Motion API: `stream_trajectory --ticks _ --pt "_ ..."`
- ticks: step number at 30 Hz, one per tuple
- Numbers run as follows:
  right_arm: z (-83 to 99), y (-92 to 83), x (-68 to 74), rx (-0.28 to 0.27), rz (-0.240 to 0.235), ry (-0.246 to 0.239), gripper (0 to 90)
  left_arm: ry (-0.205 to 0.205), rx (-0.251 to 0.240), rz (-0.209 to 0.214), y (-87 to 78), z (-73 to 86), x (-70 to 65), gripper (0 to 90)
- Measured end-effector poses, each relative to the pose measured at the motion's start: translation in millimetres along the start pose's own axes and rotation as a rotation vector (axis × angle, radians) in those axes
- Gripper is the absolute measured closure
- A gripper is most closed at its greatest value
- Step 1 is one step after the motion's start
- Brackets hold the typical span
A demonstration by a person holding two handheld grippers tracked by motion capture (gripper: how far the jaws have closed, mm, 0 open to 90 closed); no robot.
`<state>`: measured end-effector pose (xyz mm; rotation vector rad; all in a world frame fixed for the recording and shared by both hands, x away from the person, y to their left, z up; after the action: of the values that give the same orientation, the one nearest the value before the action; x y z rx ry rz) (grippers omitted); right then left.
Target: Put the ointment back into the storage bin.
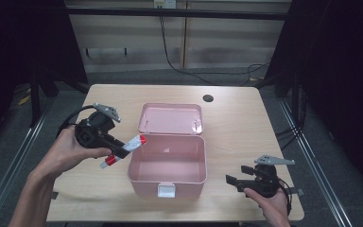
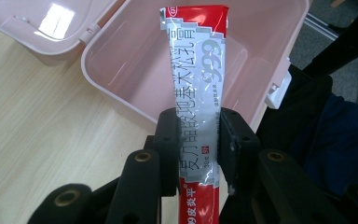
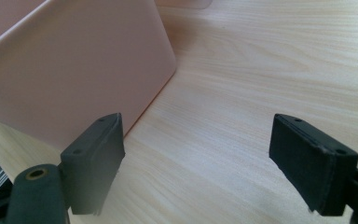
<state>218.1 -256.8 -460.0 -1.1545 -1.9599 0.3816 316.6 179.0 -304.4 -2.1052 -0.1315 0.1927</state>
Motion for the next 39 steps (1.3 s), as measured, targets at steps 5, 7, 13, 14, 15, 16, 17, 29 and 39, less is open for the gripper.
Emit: stream_trajectory --ticks 5,7,13,14,15,16,17,29,39 --pt "-0.1 0.0 0.2 -0.004 -0.002 -0.003 17.2 0.012 0.017 0.014 5.8 -8.1 1.2 70.5" --pt "-0.2 0.1 0.1 -0.002 -0.001 -0.001 17.0 0.022 0.025 0.006 8.7 -12.0 0.5 70.5" --pt "0.0 0.4 0.9 0.003 -0.006 -0.003 16.9 0.054 0.032 0.003 14.9 -23.2 -5.3 70.5" --pt "0.0 0.4 0.9 0.003 -0.005 -0.005 16.9 0.064 0.038 0.006 17.8 -27.4 -7.8 70.5" --pt "0.0 1.0 0.7 0.003 -0.006 -0.007 16.9 0.084 0.053 0.009 18.2 -29.1 -7.5 70.5" --pt "0.0 1.1 0.7 0.004 -0.007 -0.007 16.9 0.078 0.054 0.007 19.9 -31.7 -9.0 70.5" --pt "0.0 1.2 0.9 0.005 -0.007 -0.008 16.8 0.091 0.063 0.01 21.1 -33.9 -10.2 70.5" --pt "0.2 1.4 1.5 0.008 -0.014 -0.006 16.9 0.112 0.069 -0.001 34.6 -51.4 -12.9 70.6" --pt "0.4 2.3 2.5 0.013 -0.016 -0.009 17.0 0.137 0.097 0.035 57.9 -57.7 -12.2 70.6"
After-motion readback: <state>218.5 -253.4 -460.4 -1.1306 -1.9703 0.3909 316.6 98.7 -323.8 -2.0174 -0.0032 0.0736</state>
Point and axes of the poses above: each handheld gripper's, and its own axes: y roughly forward along the jaws, z roughly out of its underside, x roughly to its left, the point moved 1 cm from there along y, roughly forward along the jaws, and after that the axes turned 15 degrees about y, right-handed, at the moved point
